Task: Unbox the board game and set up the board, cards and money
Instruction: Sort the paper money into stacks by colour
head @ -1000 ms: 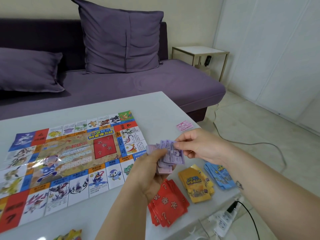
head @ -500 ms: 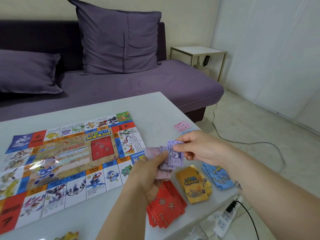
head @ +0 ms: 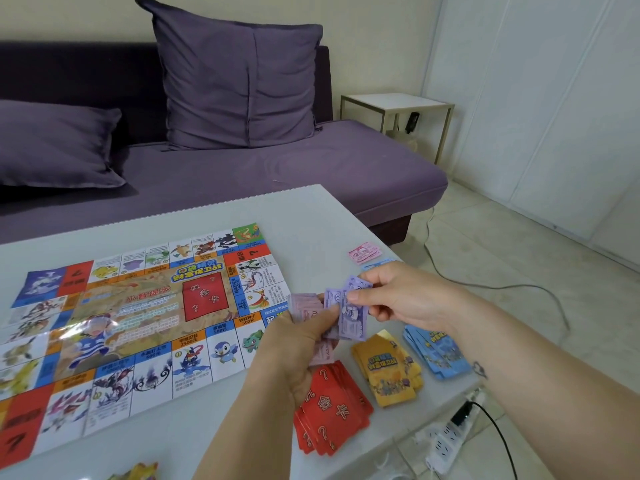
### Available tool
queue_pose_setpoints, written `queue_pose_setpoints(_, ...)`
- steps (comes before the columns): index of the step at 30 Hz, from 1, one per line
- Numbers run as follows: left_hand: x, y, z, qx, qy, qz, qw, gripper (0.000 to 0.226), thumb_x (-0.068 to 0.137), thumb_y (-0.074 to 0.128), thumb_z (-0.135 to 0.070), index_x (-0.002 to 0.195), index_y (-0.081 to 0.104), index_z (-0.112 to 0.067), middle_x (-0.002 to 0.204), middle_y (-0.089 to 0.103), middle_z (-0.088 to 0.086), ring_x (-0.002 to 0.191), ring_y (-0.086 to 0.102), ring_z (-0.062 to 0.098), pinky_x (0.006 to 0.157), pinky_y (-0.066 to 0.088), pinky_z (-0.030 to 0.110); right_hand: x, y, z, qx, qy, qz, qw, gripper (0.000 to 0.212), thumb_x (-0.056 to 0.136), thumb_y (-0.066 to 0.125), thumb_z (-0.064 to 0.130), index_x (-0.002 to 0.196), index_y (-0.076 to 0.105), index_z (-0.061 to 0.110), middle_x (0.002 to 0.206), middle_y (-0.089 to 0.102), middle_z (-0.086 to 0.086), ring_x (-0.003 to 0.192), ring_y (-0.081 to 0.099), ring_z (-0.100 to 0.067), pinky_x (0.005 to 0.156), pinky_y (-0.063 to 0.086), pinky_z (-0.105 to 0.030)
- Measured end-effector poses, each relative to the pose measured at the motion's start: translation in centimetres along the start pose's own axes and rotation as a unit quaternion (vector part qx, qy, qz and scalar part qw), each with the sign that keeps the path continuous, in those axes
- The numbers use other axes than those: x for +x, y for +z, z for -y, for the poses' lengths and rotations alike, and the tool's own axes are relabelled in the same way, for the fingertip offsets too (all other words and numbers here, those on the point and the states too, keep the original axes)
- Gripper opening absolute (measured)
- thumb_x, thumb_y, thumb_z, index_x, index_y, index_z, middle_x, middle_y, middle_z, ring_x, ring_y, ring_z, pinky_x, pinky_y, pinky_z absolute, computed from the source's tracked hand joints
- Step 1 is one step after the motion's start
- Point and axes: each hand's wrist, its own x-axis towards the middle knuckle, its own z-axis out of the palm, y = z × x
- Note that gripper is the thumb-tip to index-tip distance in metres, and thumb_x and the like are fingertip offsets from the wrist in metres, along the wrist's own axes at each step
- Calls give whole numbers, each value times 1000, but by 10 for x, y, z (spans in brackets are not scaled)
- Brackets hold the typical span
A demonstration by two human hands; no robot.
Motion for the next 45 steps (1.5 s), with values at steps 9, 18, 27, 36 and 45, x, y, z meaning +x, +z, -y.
queue_pose_setpoints(9, -1, -1, -7, -107, -8, -23, 994, 6, 85, 63, -7, 82, 65, -13, 55, 63, -1, 47, 55, 5, 39, 41, 14, 0, 6, -3, 46, -74, -53, 995, 13, 93, 58, 11, 82, 65, 15, 65, 64, 3, 61, 59, -6, 62, 50, -22)
queue_pose_setpoints(18, -2, 3, -9, -96, 8, -3, 995, 9, 84, 62, -4, 87, 68, -11, 60, 63, 0, 45, 53, 4, 40, 43, 14, -11, 9, 6, -66, -96, -51, 992, 23, 98, 47, 13, 83, 64, 14, 67, 63, 0, 61, 59, -6, 64, 52, -19)
queue_pose_setpoints(27, -3, 5, -8, -149, -33, 0, 988, 8, 85, 61, -8, 88, 66, -13, 66, 70, 1, 46, 58, 4, 41, 45, 13, -20, -50, -43, -58, -21, -336, 940, 22, 88, 61, 6, 109, 67, 5, 84, 65, -13, 73, 53, -13, 60, 39, -16)
queue_pose_setpoints(36, -3, 6, -6, -152, -44, -2, 987, 7, 86, 60, -9, 89, 65, -13, 65, 69, 2, 46, 58, 5, 41, 45, 13, -10, -43, -75, -197, 77, -322, 923, 36, 83, 69, 31, 116, 64, 16, 95, 59, 3, 97, 61, -20, 88, 47, -32)
queue_pose_setpoints(45, -13, 14, -7, -192, -120, 71, 972, 13, 92, 42, 2, 101, 52, -1, 93, 64, 23, 82, 62, 29, 71, 56, 40, -26, -20, -20, -111, -71, -273, 953, 19, 85, 67, 29, 103, 69, 21, 86, 61, 10, 71, 54, 3, 64, 40, -9)
